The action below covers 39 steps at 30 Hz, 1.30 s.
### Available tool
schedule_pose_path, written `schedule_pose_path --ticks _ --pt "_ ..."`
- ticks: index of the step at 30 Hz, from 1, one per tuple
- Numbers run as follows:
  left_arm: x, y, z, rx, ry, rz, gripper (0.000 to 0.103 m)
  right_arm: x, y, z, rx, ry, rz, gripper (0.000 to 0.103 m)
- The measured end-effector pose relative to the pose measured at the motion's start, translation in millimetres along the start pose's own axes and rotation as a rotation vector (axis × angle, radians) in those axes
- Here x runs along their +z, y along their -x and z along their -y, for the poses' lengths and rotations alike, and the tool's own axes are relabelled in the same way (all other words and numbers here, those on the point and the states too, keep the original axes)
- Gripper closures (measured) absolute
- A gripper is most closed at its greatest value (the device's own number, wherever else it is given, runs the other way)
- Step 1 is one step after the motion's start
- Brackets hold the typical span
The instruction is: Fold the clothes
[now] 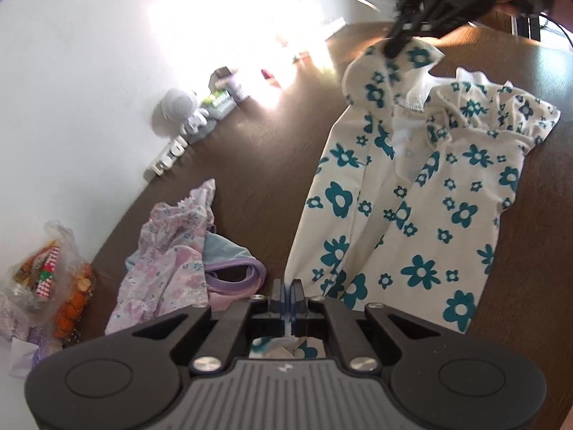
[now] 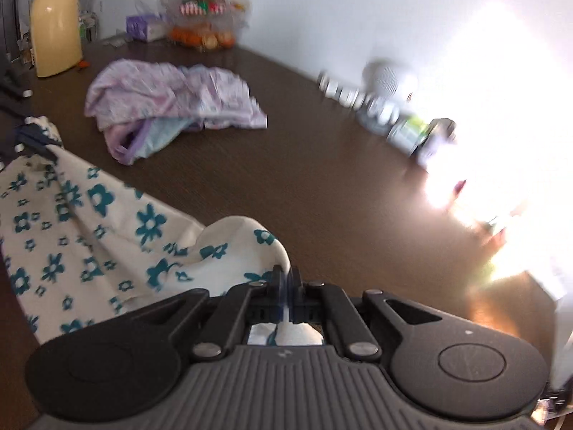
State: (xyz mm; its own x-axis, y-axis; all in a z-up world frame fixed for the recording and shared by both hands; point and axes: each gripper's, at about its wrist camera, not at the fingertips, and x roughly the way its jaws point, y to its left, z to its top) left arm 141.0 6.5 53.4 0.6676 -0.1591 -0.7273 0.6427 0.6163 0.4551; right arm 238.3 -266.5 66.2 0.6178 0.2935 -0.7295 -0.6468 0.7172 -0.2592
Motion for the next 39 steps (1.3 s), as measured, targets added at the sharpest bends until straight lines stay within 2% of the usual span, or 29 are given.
schedule_pose_path --ticks 2,6,9,12,18,20,21,22,24,26,29,31,33,36,39 --pt "-8 15 9 0.021 0.0 0.031 0.102 -15 36 -15 -0.037 0.061 0.048 0.102" --pt "-30 23 38 0.002 0.001 0.032 0.102 -62 72 -61 -0.045 0.142 0.061 0.102" --pt "-47 17 56 -0.032 0.009 0.004 0.102 -100 72 -93 -0.047 0.143 0.033 0.102" --pt "-56 6 64 -0.037 0.016 -0.024 0.102 -129 62 -108 -0.097 0.139 0.002 0.102" --pt "-65 0 68 -0.052 0.049 -0.039 0.1 -147 47 -119 -0.135 0.121 0.0 0.1" --pt "-66 1 67 -0.063 0.074 -0.041 0.093 -151 49 -118 -0.13 0.091 0.012 0.096" --pt "-66 3 65 -0.074 0.093 -0.038 0.09 -152 53 -116 -0.118 0.06 0.02 0.088" --pt "-67 6 63 -0.084 0.103 -0.033 0.087 -154 58 -113 -0.103 0.024 0.027 0.071" --pt "-67 15 57 -0.102 0.125 -0.015 0.079 -156 72 -106 -0.067 -0.055 0.059 0.051" --pt "-65 25 51 -0.115 0.154 0.008 0.077 -158 91 -98 -0.026 -0.149 0.118 0.05" --pt "-57 37 39 -0.13 0.207 0.054 0.075 -154 108 -79 -0.022 -0.293 0.204 0.048" --pt "-44 40 35 -0.132 0.222 0.087 0.07 -151 109 -59 -0.047 -0.427 0.221 0.036" --pt "-28 37 34 -0.124 0.214 0.106 0.07 -152 99 -30 -0.04 -0.596 0.207 0.035" --pt "0 20 39 -0.18 0.176 0.123 0.07 -153 75 0 0.037 -0.784 0.139 0.036" --pt "26 -4 50 -0.233 0.111 0.106 0.07 -146 48 7 0.092 -0.807 0.061 0.043"
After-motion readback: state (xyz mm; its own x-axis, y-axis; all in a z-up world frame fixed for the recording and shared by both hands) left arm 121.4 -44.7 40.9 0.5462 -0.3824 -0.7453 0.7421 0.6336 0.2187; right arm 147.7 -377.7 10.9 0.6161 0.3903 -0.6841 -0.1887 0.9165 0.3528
